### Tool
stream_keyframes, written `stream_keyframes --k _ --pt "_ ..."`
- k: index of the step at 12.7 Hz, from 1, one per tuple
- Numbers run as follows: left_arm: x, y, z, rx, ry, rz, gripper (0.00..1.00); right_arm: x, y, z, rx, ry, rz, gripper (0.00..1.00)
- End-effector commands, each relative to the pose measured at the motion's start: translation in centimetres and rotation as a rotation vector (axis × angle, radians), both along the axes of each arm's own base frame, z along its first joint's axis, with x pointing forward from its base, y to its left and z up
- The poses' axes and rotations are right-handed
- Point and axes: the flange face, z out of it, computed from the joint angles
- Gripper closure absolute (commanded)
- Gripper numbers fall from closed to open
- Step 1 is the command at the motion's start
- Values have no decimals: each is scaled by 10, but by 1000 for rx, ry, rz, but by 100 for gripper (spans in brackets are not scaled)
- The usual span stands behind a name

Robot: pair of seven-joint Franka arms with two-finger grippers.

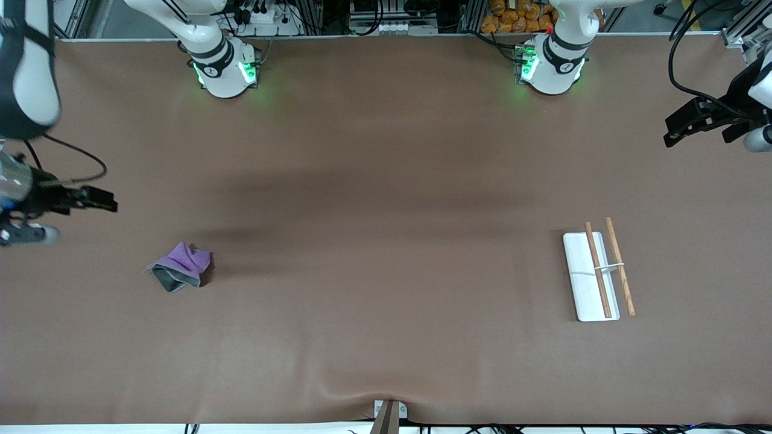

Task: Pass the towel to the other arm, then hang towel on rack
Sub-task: 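Reach the right gripper down and grasp the purple towel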

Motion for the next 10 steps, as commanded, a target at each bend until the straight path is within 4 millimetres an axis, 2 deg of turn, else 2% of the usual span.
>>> stream_keyframes --k 1,5,10 --pt "-2 0 2 14 5 -20 0 21 1 -46 -10 20 35 0" --pt "-1 0 0 14 10 -20 0 42 2 -104 5 14 173 0" --pt "-1 0 2 10 7 -16 0 48 8 -166 22 34 271 0"
